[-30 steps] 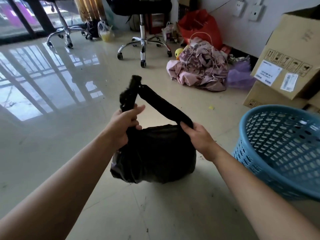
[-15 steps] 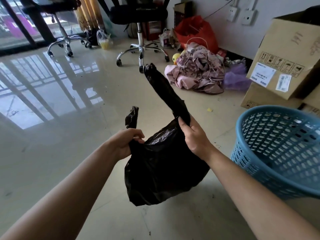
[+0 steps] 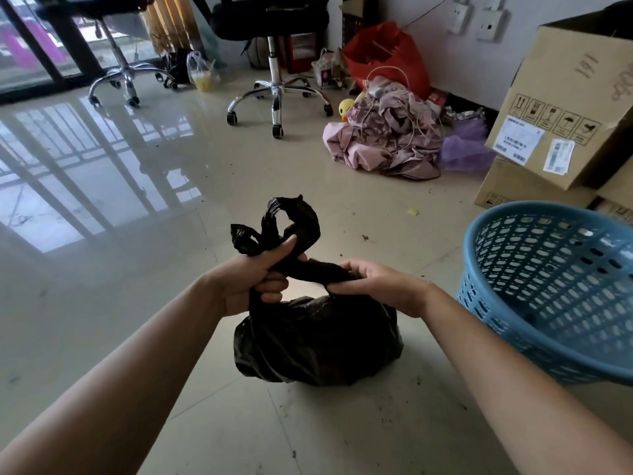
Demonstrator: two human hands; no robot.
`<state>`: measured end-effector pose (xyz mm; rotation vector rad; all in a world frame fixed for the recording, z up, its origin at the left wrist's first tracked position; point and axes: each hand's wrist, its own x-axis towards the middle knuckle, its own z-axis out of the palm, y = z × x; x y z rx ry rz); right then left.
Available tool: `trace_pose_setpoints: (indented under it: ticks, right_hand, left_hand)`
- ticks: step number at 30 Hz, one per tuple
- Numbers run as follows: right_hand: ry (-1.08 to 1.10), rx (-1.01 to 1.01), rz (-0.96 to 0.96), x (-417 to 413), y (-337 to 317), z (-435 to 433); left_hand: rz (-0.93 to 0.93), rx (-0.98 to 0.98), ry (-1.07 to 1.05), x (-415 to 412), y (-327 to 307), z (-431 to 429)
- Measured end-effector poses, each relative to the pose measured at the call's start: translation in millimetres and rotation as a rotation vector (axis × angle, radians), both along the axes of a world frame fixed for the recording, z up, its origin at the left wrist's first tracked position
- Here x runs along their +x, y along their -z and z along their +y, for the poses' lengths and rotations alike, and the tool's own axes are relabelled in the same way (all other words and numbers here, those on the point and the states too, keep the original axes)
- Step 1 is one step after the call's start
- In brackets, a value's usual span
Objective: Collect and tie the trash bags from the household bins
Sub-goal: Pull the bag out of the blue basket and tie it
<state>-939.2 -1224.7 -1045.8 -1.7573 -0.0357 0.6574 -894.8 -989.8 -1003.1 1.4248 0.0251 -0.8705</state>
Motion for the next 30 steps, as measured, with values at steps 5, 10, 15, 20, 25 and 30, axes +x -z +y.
trace_pose_setpoints:
  ticks: [5, 10, 15, 20, 25, 30]
  right_hand:
    - [0.264, 0.213, -0.243, 7, -26, 2]
    - [0.253, 0.18, -0.503, 10, -60, 20]
    - [0.671, 0.249, -0.488, 23, -52, 13]
    - [0.566, 0.663, -0.075, 14, -47, 2]
    - [0.126, 0.259, 0.245, -1, -21, 7]
    - [0.027, 0.096, 0.187, 1, -3, 8]
  left_hand:
    - [-0.036, 0.033, 0.128, -2, -4, 3]
    - [-0.051, 0.064, 0.267, -4, -4, -4]
    - [0.058, -0.202, 0.143, -3, 7, 2]
    - [0.143, -0.408, -0.069, 8, 17, 9]
    - [0.044, -0.558, -0.246, 20, 11, 19]
    - [0.052, -0.524, -0.076, 16, 2, 10]
